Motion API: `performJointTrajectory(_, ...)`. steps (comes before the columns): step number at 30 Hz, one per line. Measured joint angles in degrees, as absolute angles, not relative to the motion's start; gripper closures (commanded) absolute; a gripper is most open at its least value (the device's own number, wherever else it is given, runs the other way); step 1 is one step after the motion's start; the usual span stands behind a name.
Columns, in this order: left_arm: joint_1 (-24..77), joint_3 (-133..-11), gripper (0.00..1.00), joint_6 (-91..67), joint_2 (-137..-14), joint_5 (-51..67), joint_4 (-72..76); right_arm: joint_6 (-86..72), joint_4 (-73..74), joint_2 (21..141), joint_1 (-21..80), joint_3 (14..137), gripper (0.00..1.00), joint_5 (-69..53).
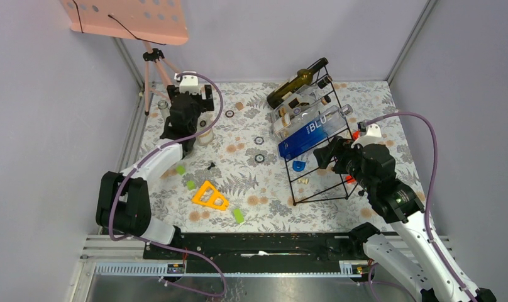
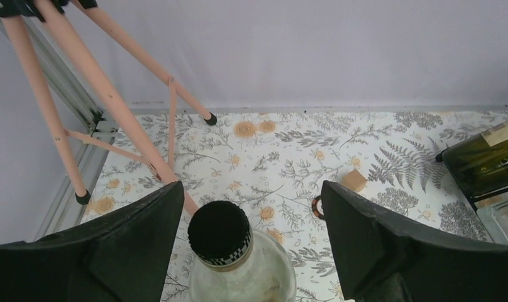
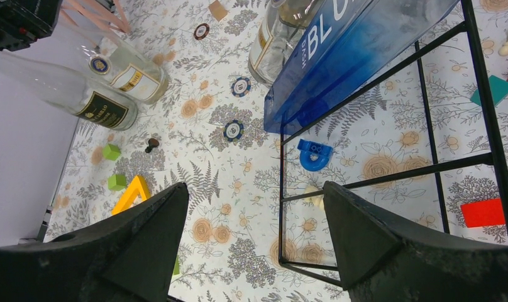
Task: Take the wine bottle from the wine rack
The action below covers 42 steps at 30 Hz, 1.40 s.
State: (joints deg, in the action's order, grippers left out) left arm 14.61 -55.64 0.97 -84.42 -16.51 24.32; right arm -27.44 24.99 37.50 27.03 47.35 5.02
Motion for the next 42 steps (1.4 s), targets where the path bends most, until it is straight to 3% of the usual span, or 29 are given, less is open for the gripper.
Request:
performJointTrajectory(3,14.61,-56.05,0.01,0.82,-83.55,-16.40,23.92,-27.42,25.08,37.47,27.03,47.44,0.14,5.06)
performJointTrajectory(11,15.75,-61.10,0.01,-1.02,-79.85,-14.39,17.72,-26.94,28.49,38.17,27.03,50.04,0.14,6.52)
performJointTrajectory(23,25.12,-79.31,0.01,-10.90,-78.41,-7.68,-2.59,-26.39,34.06,48.64,27.03,57.65,0.12,11.11)
performJointTrajectory(33,42.81,-59.27,0.01,-17.78,-69.19,-5.61,-7.16,-28.12,35.75,56.99,23.88,65.25,0.12,15.49)
performJointTrajectory(42,46.85,-45.17,0.01,-21.21,-59.00,-5.39,-8.10,-31.16,33.26,62.46,11.86,71.31,0.06,9.39)
